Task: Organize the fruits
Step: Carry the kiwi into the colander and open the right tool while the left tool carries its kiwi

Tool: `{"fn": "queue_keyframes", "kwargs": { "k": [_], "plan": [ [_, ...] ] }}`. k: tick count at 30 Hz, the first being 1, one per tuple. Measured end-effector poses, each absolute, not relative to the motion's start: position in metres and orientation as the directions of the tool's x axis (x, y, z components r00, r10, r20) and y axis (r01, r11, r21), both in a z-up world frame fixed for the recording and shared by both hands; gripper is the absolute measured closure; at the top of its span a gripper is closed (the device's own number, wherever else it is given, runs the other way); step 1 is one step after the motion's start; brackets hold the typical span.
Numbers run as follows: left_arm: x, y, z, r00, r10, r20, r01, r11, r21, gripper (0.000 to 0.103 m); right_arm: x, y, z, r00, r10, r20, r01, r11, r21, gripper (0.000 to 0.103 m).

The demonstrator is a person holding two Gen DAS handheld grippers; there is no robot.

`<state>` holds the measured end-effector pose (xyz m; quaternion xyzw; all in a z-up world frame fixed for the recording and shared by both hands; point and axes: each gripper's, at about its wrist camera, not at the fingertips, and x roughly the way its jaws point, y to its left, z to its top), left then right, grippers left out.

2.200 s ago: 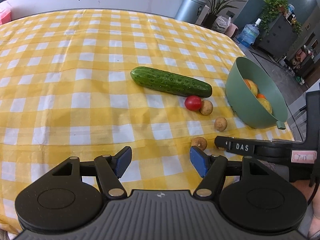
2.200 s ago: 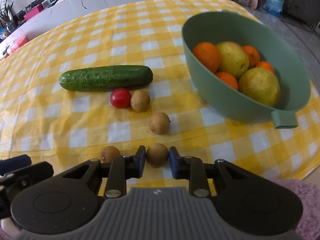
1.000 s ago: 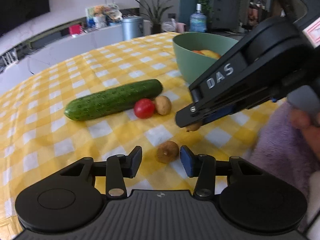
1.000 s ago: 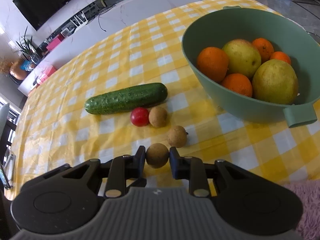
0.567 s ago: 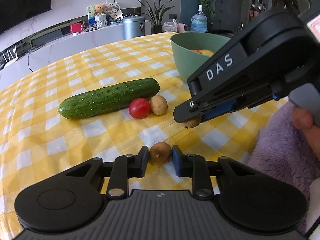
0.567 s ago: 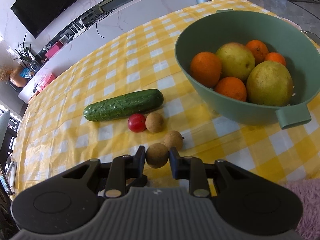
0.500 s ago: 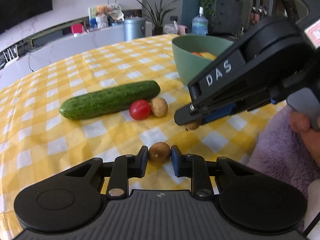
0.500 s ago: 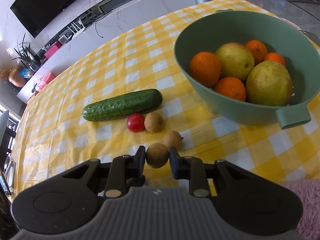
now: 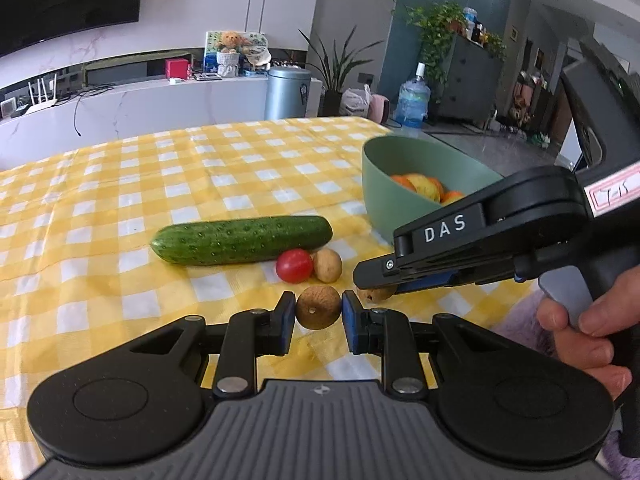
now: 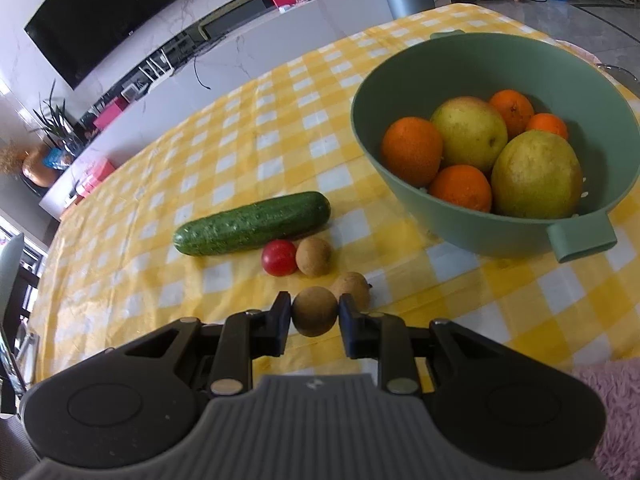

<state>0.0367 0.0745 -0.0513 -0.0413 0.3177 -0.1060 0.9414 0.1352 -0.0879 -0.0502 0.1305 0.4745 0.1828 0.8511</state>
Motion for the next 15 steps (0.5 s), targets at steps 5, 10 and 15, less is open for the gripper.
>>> {"fn": "queue_keyframes", "kwargs": {
  "k": [5, 10, 15],
  "plan": [
    [0.032, 0.077, -0.035, 0.792, -0.231, -0.565, 0.173, 0.973, -0.155, 0.075, 0.129, -0.094, -0.037, 0.521, 0.477, -0.708, -0.208, 0.875, 0.437, 0.081],
    [0.032, 0.073, -0.017, 0.806, -0.224, -0.549, 0.172, 0.974, -0.145, 0.075, 0.127, -0.117, -0.017, 0.549, 0.578, -0.604, -0.200, 0.792, 0.577, 0.081],
    [0.043, 0.067, 0.002, 0.808, -0.246, -0.536, 0.176, 0.968, -0.178, 0.075, 0.124, -0.149, 0.006, 0.642, 0.543, -0.542, -0.170, 0.789, 0.590, 0.081]
  ]
}}
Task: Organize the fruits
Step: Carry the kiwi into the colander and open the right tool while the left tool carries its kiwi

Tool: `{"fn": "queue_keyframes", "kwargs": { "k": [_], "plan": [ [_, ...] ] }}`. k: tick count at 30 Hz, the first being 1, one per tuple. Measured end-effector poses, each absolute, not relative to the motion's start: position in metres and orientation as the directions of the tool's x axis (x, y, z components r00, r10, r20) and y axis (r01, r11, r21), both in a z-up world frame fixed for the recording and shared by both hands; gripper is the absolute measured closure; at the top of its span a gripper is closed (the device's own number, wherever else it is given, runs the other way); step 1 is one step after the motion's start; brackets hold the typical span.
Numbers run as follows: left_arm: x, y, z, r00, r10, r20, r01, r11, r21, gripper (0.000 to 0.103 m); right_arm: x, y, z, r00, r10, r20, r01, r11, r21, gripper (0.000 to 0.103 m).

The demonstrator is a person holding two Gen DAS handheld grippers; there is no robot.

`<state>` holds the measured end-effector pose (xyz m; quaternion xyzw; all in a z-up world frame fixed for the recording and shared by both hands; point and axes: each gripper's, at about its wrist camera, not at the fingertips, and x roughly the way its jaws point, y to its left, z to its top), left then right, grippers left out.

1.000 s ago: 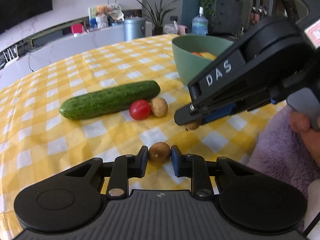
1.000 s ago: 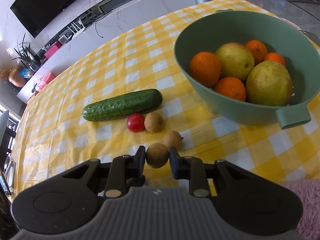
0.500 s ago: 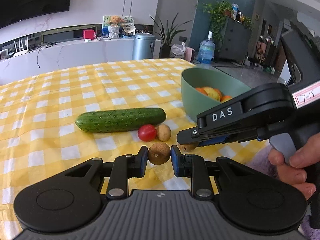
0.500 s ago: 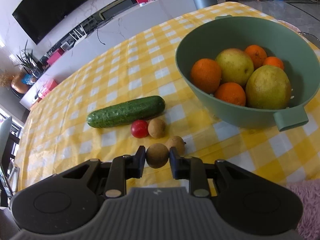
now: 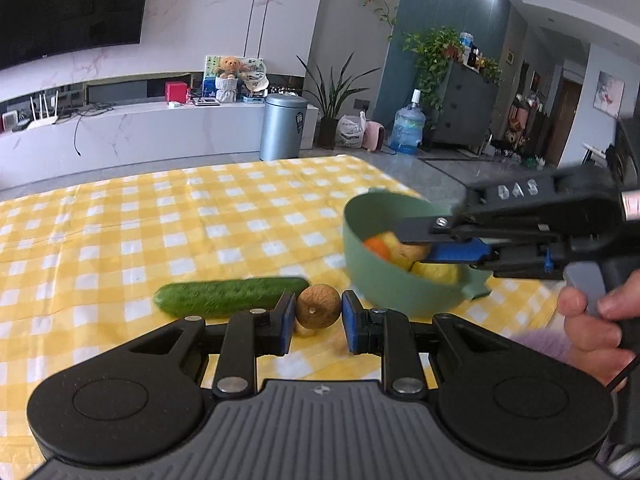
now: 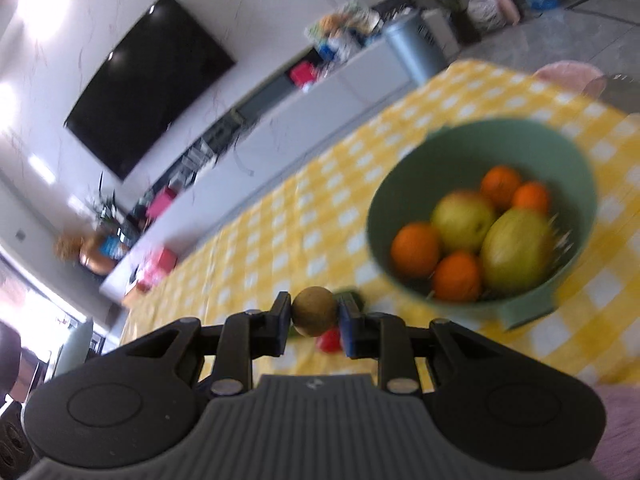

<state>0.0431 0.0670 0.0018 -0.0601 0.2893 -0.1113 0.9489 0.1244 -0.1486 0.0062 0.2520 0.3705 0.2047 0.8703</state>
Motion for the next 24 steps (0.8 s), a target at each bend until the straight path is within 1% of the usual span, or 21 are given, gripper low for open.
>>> {"fn": "queue_keyframes", "kwargs": {
  "k": [4, 6, 9, 12, 20, 24],
  "plan": [
    [0.053, 0.061, 0.013, 0.805, -0.270, -0.529, 0.181, 0.960, -0.215, 0.075, 0.125, -0.179, 0.005, 0.704, 0.493, -0.512, -0.105, 0.785, 0.611, 0.081],
    [0.060, 0.057, 0.016, 0.795, -0.280, -0.539, 0.173, 0.955, -0.240, 0.075, 0.126, -0.193, -0.001, 0.721, 0.483, -0.496, -0.078, 0.768, 0.635, 0.081],
    [0.073, 0.054, 0.016, 0.753, -0.322, -0.574, 0.157, 0.935, -0.318, 0.075, 0.128, -0.212, -0.008, 0.742, 0.467, -0.481, -0.032, 0.742, 0.670, 0.081],
    [0.092, 0.049, 0.013, 0.729, -0.392, -0.561, 0.172, 0.899, -0.404, 0.075, 0.128, -0.223, -0.015, 0.756, 0.459, -0.466, -0.009, 0.720, 0.694, 0.081],
    [0.131, 0.024, 0.006, 0.696, -0.457, -0.554, 0.190, 0.861, -0.472, 0.075, 0.128, -0.240, -0.027, 0.782, 0.445, -0.437, 0.035, 0.668, 0.743, 0.080],
    [0.139, 0.014, 0.000, 0.684, -0.479, -0.550, 0.201, 0.849, -0.489, 0.075, 0.132, -0.241, -0.032, 0.767, 0.458, -0.449, 0.047, 0.658, 0.751, 0.079]
  ]
}}
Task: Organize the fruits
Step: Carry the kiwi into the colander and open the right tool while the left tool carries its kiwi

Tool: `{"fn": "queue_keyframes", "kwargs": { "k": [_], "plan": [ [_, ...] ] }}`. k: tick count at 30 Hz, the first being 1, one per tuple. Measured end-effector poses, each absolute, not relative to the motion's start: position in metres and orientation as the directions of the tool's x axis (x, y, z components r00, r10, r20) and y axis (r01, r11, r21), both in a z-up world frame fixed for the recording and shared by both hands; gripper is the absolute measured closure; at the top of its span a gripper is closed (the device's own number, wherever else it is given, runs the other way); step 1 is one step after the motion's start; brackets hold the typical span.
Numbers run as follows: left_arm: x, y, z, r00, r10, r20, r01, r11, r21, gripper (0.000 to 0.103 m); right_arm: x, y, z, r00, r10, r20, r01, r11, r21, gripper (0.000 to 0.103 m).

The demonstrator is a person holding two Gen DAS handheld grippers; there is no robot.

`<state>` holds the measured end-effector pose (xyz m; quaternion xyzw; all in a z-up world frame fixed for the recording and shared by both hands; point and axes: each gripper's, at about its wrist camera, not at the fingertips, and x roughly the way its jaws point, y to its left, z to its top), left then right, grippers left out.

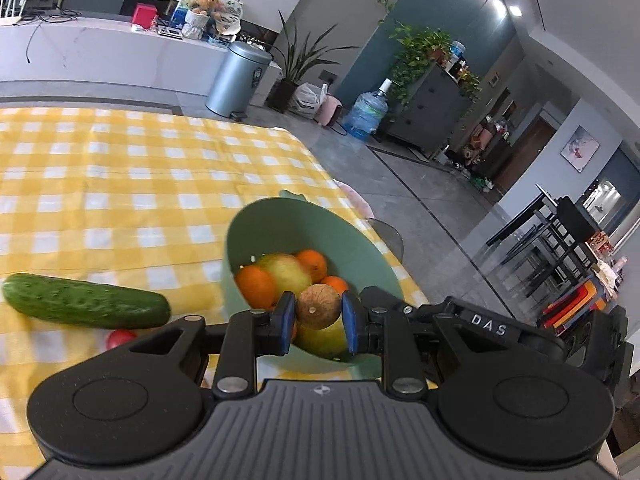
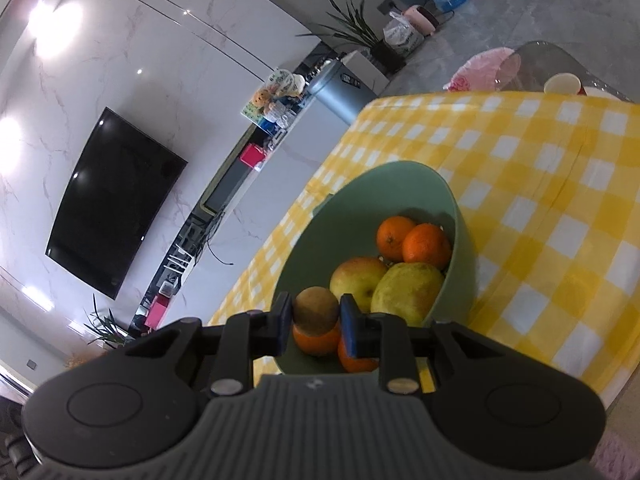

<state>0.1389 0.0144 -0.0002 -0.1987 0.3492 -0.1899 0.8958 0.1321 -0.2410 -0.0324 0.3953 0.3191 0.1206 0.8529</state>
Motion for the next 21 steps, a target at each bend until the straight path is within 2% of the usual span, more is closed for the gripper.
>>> {"fn": "queue_keyframes", "kwargs": {
  "k": [3, 5, 6, 7, 12, 21],
  "plan": [
    [0.143, 0.011, -0.006, 0.673, -0.491, -0.553, 0.205, 0.842, -0.499, 0.075, 0.134, -0.241, -0.035, 0.760, 0.469, -0.450, 0.051, 0.647, 0.760, 0.079],
    [0.143, 0.011, -0.009, 0.671, -0.492, -0.555, 0.203, 0.841, -0.501, 0.075, 0.134, -0.240, -0.035, 0.756, 0.476, -0.449, 0.044, 0.648, 0.760, 0.073],
    [0.143, 0.012, -0.010, 0.671, -0.489, -0.558, 0.198, 0.843, -0.500, 0.075, 0.134, -0.239, -0.034, 0.757, 0.476, -0.448, 0.041, 0.650, 0.759, 0.067],
    [0.144, 0.012, -0.011, 0.672, -0.485, -0.560, 0.192, 0.844, -0.501, 0.075, 0.134, -0.239, -0.034, 0.757, 0.476, -0.447, 0.037, 0.652, 0.757, 0.066],
    [0.141, 0.017, -0.009, 0.673, -0.486, -0.557, 0.181, 0.839, -0.514, 0.075, 0.136, -0.241, -0.034, 0.761, 0.472, -0.445, 0.042, 0.648, 0.760, 0.065],
    [0.159, 0.007, 0.003, 0.675, -0.470, -0.569, 0.178, 0.852, -0.492, 0.075, 0.125, -0.260, -0.032, 0.843, 0.394, -0.367, 0.075, 0.588, 0.805, 0.063]
  ]
}}
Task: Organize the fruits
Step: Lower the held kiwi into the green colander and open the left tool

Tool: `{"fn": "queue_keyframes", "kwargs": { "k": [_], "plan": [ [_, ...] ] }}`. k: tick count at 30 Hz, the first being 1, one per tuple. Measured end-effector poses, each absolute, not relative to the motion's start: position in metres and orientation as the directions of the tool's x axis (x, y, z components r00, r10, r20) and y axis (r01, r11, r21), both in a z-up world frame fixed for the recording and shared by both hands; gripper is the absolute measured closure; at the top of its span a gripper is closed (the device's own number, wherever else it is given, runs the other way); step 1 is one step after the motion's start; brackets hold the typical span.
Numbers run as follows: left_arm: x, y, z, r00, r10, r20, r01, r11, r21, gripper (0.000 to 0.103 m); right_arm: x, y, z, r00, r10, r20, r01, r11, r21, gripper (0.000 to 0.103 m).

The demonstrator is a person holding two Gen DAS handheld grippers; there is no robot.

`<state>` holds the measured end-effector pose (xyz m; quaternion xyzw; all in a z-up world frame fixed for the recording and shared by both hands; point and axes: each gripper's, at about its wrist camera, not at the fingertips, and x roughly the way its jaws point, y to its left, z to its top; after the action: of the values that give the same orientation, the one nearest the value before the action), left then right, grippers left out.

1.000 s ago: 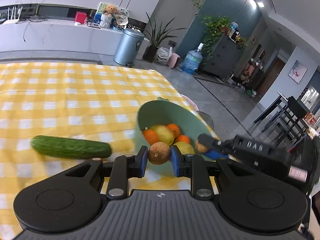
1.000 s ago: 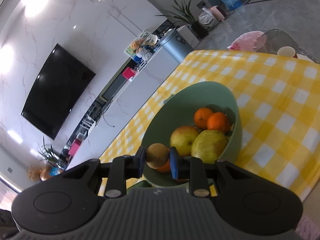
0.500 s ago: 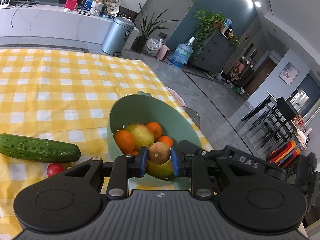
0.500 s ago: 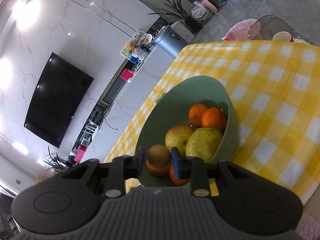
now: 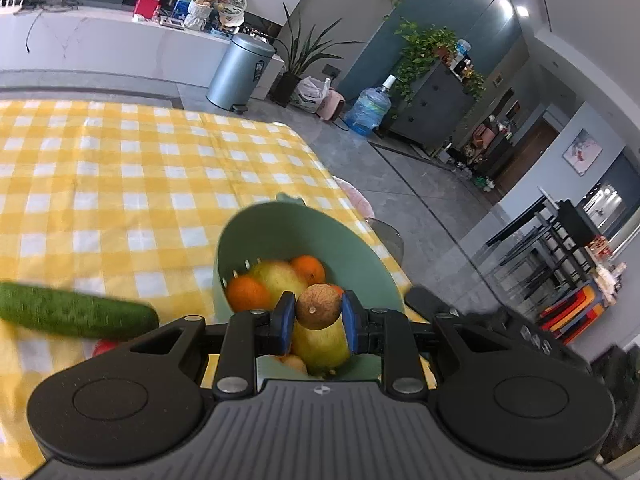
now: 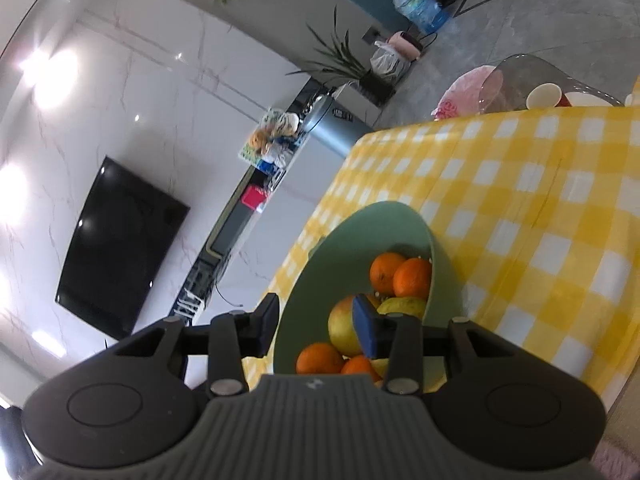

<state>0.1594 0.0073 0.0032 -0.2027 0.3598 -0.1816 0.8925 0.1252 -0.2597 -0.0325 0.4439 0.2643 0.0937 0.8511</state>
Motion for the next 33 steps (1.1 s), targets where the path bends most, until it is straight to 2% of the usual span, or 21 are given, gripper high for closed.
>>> {"fn": "queue_keyframes", "kwargs": {
  "k": [11, 21, 23, 27, 32, 33],
  "plan": [
    [0.240, -0.025, -0.012, 0.624, -0.416, -0.661, 0.139, 0.892, -0.430, 0.075, 0.139, -0.259, -0.042, 0.800, 0.464, -0.381, 0.069, 0.559, 0.826, 0.059],
    [0.256, -0.036, -0.023, 0.617, -0.435, -0.656, 0.154, 0.884, -0.441, 0.075, 0.143, -0.267, -0.051, 0.796, 0.463, -0.389, 0.104, 0.528, 0.843, 0.059],
    [0.251, -0.036, -0.019, 0.627, -0.425, -0.653, 0.156, 0.890, -0.429, 0.069, 0.144, -0.266, -0.051, 0.794, 0.468, -0.389, 0.100, 0.530, 0.842, 0.059],
    [0.241, -0.031, -0.013, 0.645, -0.410, -0.644, 0.143, 0.893, -0.426, 0.030, 0.141, -0.268, -0.050, 0.804, 0.450, -0.390, 0.103, 0.540, 0.835, 0.059],
    [0.224, -0.032, 0.002, 0.671, -0.398, -0.626, 0.173, 0.905, -0.389, 0.018, 0.139, -0.264, -0.045, 0.806, 0.435, -0.401, 0.097, 0.571, 0.815, 0.058],
    [0.220, -0.031, 0.005, 0.672, -0.399, -0.624, 0.180, 0.905, -0.385, 0.017, 0.139, -0.262, -0.044, 0.802, 0.441, -0.402, 0.092, 0.576, 0.813, 0.053]
  ]
}}
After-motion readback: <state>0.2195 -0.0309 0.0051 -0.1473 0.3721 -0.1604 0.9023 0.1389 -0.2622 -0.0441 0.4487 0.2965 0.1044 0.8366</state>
